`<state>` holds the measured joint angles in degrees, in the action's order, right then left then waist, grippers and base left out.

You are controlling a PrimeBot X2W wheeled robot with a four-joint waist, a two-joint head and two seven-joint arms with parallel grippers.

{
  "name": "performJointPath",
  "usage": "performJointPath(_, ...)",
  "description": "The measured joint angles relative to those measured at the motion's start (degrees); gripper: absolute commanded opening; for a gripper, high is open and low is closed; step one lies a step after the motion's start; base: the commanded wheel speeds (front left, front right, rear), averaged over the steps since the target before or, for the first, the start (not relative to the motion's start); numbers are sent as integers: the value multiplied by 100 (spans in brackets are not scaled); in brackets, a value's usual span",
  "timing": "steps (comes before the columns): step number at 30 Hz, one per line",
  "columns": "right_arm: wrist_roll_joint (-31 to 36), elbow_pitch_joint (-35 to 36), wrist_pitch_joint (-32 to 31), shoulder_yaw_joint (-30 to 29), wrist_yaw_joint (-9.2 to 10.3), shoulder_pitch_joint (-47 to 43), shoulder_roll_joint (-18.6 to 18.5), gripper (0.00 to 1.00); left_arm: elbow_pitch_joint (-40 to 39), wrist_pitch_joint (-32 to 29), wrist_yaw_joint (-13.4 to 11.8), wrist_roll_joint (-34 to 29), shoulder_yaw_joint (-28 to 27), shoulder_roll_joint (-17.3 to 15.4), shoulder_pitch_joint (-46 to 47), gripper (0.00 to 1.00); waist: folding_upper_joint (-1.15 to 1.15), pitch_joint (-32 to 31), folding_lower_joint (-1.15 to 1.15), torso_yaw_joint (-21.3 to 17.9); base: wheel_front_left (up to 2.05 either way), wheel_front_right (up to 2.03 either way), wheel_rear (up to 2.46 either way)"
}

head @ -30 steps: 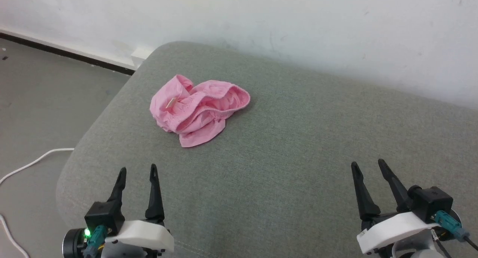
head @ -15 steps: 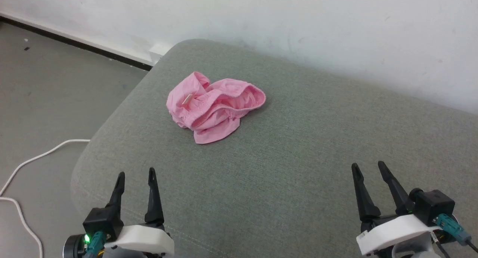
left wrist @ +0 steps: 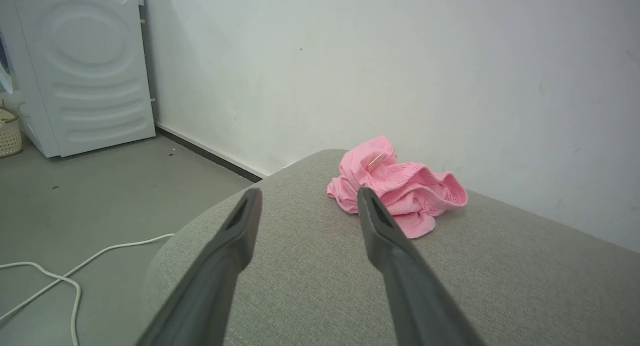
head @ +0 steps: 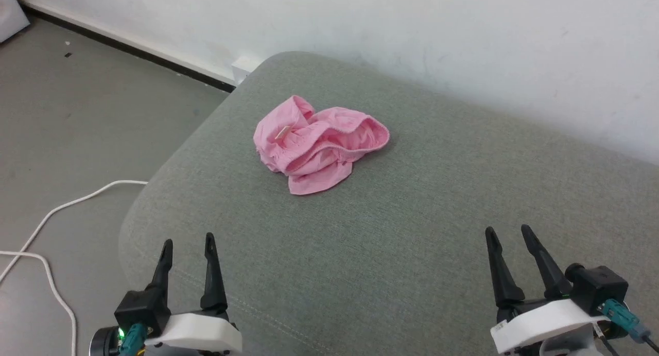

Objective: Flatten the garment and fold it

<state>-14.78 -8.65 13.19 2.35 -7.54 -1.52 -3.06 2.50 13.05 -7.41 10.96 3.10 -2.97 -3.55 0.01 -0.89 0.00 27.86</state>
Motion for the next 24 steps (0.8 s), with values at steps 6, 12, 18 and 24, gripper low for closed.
performJointPath(6,-43,-64,58,8,0,-6,0,100,30,74,-23,18,2,0,-29,100,0,-9,0,144,0,0,0)
performJointPath(12,-121,-120,126,12,0,-12,1,100,44,147,-74,56,15,0,-106,100,0,-22,0,290,0,0,0)
performJointPath(18,-137,-135,149,23,0,-26,2,100,44,168,-77,76,11,0,-108,100,0,-33,0,318,0,0,0)
performJointPath(24,-135,-135,149,22,0,-27,2,100,45,168,-75,175,21,0,-107,100,0,-4,0,314,0,0,0)
